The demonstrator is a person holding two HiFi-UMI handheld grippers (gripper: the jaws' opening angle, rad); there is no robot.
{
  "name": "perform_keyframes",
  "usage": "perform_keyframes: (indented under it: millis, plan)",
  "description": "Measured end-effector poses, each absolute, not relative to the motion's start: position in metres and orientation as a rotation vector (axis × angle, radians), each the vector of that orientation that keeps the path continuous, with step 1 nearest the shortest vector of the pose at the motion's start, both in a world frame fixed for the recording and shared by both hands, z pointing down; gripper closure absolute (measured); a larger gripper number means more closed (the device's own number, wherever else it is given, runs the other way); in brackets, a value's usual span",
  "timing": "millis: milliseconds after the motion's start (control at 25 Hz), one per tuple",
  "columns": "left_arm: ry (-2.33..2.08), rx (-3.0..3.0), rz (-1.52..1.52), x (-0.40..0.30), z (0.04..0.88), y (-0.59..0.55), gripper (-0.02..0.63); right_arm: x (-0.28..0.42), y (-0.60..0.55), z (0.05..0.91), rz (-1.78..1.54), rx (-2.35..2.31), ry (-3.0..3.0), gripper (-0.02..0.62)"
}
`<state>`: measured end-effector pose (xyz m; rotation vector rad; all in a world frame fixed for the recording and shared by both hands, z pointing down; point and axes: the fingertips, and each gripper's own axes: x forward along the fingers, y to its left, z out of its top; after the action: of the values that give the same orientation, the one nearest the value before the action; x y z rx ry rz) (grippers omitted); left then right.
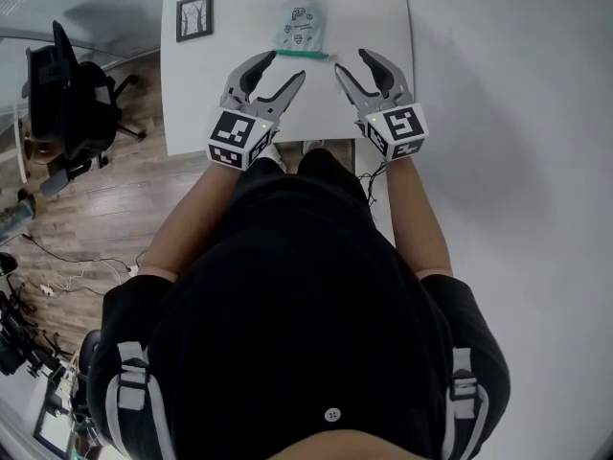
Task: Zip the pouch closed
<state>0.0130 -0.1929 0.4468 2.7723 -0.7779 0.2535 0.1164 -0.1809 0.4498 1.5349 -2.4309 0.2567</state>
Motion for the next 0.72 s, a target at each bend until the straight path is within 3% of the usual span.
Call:
perform_keyframes:
  millis: [720]
  plan:
    - [-0.801, 2.465, 0.458, 0.086, 0.543, -0.247, 0.397, 0.177, -0.259, 0.589, 0.442, 1.155, -2.337, 0.399]
